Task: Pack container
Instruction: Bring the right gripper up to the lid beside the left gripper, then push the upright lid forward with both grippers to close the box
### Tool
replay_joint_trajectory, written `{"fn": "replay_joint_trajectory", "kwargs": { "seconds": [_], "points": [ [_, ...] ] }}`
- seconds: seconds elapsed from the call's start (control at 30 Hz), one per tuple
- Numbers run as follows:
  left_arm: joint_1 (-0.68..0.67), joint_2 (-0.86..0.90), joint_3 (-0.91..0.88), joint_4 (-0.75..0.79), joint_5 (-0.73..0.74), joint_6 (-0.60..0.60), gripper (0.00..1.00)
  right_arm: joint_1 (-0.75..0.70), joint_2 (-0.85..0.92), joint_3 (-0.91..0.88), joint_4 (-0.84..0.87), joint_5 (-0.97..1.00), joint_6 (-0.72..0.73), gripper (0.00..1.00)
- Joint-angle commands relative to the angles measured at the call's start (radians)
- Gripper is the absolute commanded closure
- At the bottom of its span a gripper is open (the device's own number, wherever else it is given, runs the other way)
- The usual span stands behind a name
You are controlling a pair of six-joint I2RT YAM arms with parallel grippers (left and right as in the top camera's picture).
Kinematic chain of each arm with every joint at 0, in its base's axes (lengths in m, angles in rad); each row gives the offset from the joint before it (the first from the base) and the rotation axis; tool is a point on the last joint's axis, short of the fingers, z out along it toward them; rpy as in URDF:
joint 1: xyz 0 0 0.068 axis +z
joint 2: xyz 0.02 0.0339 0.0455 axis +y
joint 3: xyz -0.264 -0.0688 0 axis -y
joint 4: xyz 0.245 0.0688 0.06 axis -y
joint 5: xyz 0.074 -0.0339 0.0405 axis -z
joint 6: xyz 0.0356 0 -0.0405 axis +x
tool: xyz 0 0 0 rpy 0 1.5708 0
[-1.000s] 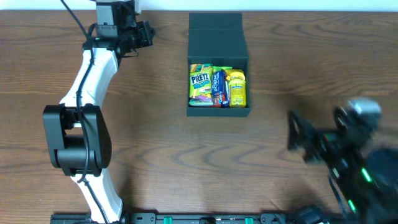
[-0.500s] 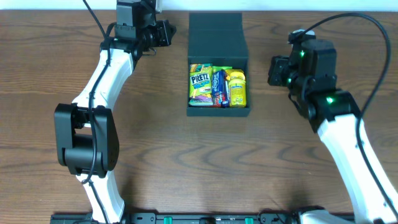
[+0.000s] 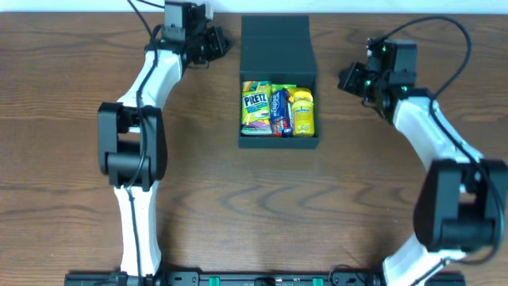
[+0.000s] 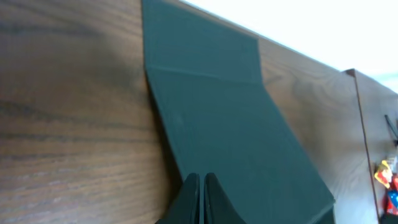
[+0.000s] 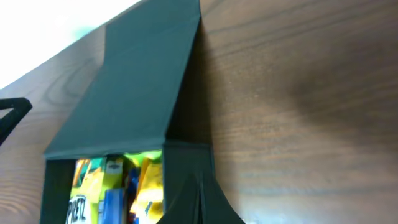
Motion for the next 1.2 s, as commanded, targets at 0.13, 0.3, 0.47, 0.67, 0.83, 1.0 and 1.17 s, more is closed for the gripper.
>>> {"fn": "replay_joint_trajectory", "kwargs": {
  "seconds": [0.13,0.3,0.47,0.67,0.83,1.0,1.17],
  "points": [
    [0.006,0.157,0.234,-0.132,0.011,-0.049,0.94,-0.008,0.223,0.309,-0.102,-0.086,0.021,0.99],
    [0.009,0.203,0.271,-0.198,0.003,-0.066,0.94,-0.008,0.368,0.480,-0.191,-0.111,0.030,0.99],
    [0.008,0.228,0.271,-0.266,0.001,-0.096,0.95,-0.008,0.444,0.518,-0.208,-0.139,0.081,0.99],
    [0.007,0.270,0.271,-0.254,0.082,-0.134,0.94,-0.007,0.497,0.518,-0.179,-0.211,0.081,0.99],
    [-0.004,0.275,0.271,-0.174,0.126,-0.158,0.94,0.002,0.522,0.518,-0.126,-0.238,0.100,0.99],
    [-0.014,0.276,0.271,-0.126,0.184,-0.170,0.94,0.008,0.561,0.518,-0.029,-0.324,0.169,0.99],
    [-0.015,0.276,0.271,-0.091,0.248,-0.169,0.94,0.011,0.564,0.518,-0.014,-0.406,0.139,0.99]
  ]
}}
